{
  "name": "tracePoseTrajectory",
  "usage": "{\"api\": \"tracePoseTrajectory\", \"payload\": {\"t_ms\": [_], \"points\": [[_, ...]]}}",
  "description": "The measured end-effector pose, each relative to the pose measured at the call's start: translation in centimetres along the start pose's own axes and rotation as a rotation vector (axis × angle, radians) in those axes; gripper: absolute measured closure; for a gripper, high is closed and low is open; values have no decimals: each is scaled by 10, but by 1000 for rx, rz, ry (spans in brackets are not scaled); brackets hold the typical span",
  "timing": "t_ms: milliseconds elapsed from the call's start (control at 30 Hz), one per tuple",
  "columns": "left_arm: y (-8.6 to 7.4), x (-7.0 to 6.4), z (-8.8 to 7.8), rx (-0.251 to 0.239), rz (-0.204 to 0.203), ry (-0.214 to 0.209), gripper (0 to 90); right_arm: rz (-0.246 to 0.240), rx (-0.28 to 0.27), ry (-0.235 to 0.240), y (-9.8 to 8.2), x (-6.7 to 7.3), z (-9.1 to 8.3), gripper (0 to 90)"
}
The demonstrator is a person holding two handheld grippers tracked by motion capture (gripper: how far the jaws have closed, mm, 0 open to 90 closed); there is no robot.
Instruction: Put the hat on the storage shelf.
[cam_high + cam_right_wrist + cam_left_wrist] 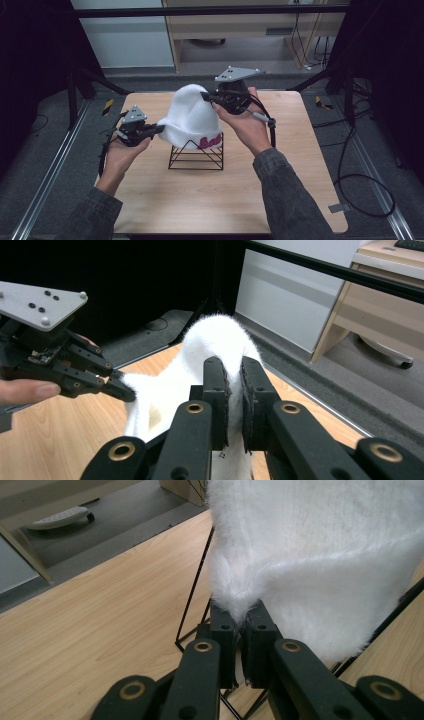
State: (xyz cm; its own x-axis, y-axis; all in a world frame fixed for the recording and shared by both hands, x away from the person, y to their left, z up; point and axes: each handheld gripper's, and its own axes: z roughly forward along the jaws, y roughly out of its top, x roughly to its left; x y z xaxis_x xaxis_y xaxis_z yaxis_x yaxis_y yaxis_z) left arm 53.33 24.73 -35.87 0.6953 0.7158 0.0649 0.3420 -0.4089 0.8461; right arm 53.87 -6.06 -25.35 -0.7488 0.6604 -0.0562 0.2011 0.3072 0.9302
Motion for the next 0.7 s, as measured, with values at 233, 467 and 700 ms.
{"api": "tracePoseTrajectory", "payload": {"t_ms": [233, 467, 700], "points": [[-11, -2, 0, -4, -4, -16, 852, -2, 19, 14, -11, 6, -2, 832], [-22, -7, 2, 9, 11, -23, 852, 13, 35, 30, -26, 9, -4, 830], [-33, -7, 6, 23, 4, -28, 852, 27, 59, 42, -42, 10, -1, 830]]}}
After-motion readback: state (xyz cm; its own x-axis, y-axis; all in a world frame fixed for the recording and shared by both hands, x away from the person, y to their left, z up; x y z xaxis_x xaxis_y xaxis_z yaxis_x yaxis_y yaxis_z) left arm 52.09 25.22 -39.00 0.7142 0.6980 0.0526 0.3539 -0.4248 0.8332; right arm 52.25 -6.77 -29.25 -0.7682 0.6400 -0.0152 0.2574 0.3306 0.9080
